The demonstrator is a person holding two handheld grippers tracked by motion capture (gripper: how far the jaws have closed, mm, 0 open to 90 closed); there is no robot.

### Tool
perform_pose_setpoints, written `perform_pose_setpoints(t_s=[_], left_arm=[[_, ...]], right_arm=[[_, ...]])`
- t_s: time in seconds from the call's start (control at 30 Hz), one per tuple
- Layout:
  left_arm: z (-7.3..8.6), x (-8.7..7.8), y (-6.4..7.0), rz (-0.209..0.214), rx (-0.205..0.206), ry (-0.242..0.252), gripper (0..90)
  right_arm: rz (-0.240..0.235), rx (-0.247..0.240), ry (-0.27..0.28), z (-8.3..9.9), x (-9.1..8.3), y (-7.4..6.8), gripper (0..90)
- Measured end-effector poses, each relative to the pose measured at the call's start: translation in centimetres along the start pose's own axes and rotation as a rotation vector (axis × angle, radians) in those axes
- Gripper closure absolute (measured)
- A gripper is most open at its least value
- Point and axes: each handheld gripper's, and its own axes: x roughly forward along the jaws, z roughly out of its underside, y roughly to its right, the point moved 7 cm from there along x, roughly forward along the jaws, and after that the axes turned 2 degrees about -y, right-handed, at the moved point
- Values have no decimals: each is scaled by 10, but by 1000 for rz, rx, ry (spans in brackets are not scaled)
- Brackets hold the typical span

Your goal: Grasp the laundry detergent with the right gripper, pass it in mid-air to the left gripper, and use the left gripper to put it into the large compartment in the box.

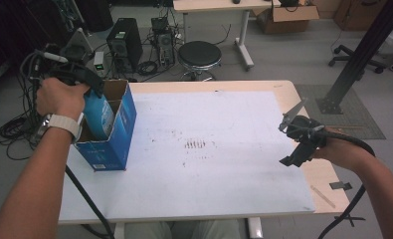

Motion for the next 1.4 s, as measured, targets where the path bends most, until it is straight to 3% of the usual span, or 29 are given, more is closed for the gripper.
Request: perform_pose_setpoints(t_s=[0.33,0.7,1.4], left_arm=[[14,43,2,0,8,-32,384],[27,77,5,7,12,-65,384],[26,85,8,1,30,-65,382]], right_arm=[[-3,20,-14,8,4,0,66],[-2,31,-23,12,5,-1,67],[-15,36,-30,12,12,-3,68]])
